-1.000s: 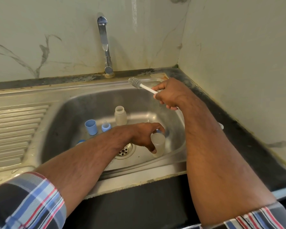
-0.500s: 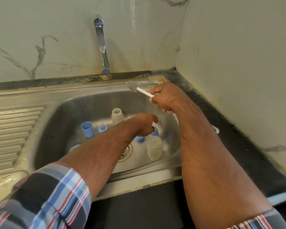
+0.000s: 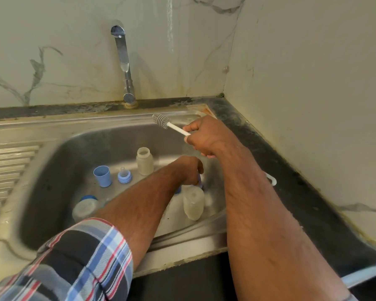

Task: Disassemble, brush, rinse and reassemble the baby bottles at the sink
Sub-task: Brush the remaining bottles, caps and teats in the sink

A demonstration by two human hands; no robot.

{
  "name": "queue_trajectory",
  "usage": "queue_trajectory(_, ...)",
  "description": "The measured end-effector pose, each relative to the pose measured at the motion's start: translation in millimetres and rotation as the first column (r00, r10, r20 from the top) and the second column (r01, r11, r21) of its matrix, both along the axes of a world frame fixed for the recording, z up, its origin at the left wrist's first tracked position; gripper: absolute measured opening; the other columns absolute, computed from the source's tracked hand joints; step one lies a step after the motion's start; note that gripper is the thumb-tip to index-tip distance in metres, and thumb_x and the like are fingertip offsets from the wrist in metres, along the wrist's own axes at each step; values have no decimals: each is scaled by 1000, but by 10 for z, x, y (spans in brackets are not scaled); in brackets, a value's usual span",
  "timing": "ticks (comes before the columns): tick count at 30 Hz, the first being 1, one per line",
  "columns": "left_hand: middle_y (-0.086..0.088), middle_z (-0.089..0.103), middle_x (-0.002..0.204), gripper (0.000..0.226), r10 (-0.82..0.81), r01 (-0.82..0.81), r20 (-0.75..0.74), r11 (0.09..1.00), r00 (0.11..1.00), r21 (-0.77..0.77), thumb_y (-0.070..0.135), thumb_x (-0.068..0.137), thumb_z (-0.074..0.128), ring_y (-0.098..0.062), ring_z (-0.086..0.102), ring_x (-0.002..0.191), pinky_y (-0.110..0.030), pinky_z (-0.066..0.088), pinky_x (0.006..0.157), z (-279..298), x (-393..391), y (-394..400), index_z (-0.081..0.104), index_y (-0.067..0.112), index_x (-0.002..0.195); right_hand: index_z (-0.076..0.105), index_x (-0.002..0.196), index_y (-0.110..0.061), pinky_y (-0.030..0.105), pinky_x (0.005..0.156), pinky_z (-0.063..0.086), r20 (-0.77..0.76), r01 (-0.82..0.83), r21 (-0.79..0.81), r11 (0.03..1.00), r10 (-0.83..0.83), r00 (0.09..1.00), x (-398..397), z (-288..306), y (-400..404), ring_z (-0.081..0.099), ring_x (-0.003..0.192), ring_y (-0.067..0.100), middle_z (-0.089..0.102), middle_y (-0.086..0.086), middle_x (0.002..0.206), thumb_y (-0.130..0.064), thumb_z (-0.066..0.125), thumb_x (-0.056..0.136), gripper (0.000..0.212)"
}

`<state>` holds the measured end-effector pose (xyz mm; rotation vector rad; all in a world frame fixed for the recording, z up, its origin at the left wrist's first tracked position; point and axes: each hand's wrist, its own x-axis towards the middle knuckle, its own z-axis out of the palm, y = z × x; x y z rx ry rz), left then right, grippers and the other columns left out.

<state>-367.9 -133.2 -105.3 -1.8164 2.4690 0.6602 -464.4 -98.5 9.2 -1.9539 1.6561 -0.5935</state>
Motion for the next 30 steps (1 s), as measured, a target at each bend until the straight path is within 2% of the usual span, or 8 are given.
queue_trajectory(5, 4, 59, 96, 24, 141, -170, -224, 979, 964, -115, 22, 84, 77, -21, 62, 99, -25, 39, 75, 243, 178, 3, 62, 25, 102, 67, 131, -25, 28, 83, 55, 27, 10, -34, 999, -9, 1000, 48, 9, 15, 68, 91, 21, 73, 6, 114, -14, 62, 94, 39)
queue_trajectory(7, 7, 60, 81, 18, 235, -288, -422, 956, 876, -65, 23, 85, 77, -22, 66, 88, -26, 43, 71, 397, 382, 27, 64, 25, 97, 68, 129, -30, 16, 65, 46, 53, 23, -83, 996, -18, 998, 73, 4, 11, 64, 76, 10, 73, 1, 107, -18, 63, 92, 39)
queue_trajectory(10, -4, 69, 87, 22, 400, -443, -779, 879, 484, 176, 16, 92, 71, -16, 66, 71, -26, 52, 58, 607, 775, 171, 73, 19, 114, 70, 124, -33, 20, 59, 47, 124, 34, -137, 990, -17, 992, 179, 5, 40, 56, 60, 7, 66, -5, 82, -24, 64, 92, 34)
queue_trajectory(13, -11, 68, 110, 15, 476, -475, -880, 776, 7, 416, 21, 99, 63, -25, 69, 92, -40, 62, 73, 748, 1237, 389, 70, 22, 113, 69, 124, -30, 40, 75, 61, 187, 11, -137, 990, 15, 982, 415, 19, 133, 62, 69, 19, 63, -6, 81, -24, 61, 93, 33)
queue_trajectory(15, -11, 66, 112, 19, 448, -451, -872, 748, -198, 487, 23, 102, 60, -28, 70, 93, -42, 63, 72, 768, 1498, 491, 64, 19, 120, 68, 121, -32, 43, 69, 62, 199, -18, -121, 993, 42, 979, 566, -1, 201, 67, 69, 24, 65, -5, 77, -23, 60, 94, 30)
queue_trajectory(18, -16, 64, 120, 19, 375, -469, -839, 703, -395, 535, 25, 104, 58, -28, 70, 92, -37, 62, 65, 791, 1827, 661, 60, 15, 120, 66, 116, -33, 35, 61, 61, 169, -81, -101, 992, 97, 981, 799, -16, 332, 68, 69, 19, 67, -3, 83, -20, 59, 96, 25)
queue_trajectory(23, -24, 62, 125, 22, 329, -417, -771, 691, -546, 590, 17, 106, 55, -29, 68, 94, -38, 57, 74, 726, 2016, 768, 56, 3, 123, 63, 123, -31, 34, 70, 61, 23, -179, -102, 979, 182, 983, 993, -83, 462, 60, 72, 9, 57, -14, 82, -24, 61, 96, 28)
queue_trajectory(30, -24, 65, 127, 36, 307, -432, -752, 667, -583, 607, 18, 103, 58, -30, 71, 99, -35, 64, 65, 687, 2099, 714, 54, 2, 135, 61, 131, -40, 16, 64, 42, -81, -237, -156, 959, 226, 971, 1004, -91, 474, 52, 70, -1, 55, -21, 78, -26, 62, 95, 38)
